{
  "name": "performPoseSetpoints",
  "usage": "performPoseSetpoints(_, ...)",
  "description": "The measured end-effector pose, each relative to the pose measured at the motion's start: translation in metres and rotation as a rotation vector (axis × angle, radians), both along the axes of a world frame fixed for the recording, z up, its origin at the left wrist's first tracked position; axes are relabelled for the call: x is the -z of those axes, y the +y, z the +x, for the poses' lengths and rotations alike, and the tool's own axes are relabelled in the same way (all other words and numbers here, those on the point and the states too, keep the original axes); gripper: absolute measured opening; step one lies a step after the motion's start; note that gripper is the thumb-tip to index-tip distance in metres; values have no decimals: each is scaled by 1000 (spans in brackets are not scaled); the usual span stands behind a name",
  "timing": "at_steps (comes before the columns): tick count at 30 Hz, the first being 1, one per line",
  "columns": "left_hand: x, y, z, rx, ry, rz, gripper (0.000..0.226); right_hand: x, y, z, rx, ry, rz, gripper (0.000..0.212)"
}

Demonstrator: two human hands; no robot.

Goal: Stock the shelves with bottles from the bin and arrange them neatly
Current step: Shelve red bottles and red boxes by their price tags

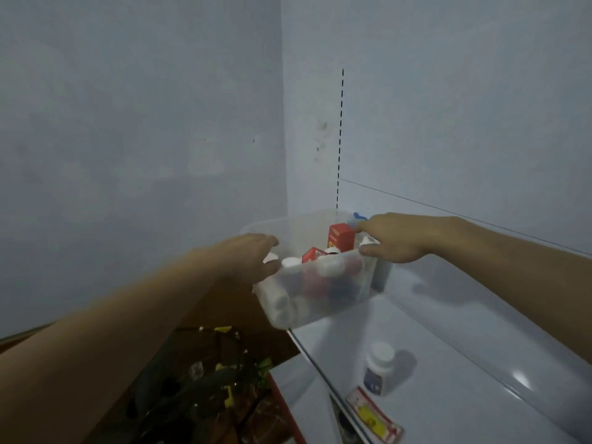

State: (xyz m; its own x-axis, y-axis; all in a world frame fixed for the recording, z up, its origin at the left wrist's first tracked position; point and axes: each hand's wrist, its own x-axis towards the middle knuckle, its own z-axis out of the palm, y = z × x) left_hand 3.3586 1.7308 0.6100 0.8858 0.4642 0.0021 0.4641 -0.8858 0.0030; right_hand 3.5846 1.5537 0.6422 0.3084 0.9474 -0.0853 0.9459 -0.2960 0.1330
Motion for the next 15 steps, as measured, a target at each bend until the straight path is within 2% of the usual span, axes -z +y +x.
performPoseSetpoints(6, 11, 76, 67, -39, 10, -80, 53, 9, 113, 76, 36, -32, -80, 56)
performPoseSetpoints(12, 29, 120, 100, -18, 22, -122, 54, 40, 191, 133, 34, -91, -213, 100)
performPoseSetpoints(15, 36, 134, 112, 13, 19, -150, 55, 52, 205, 144, -6, -142, -245, 98)
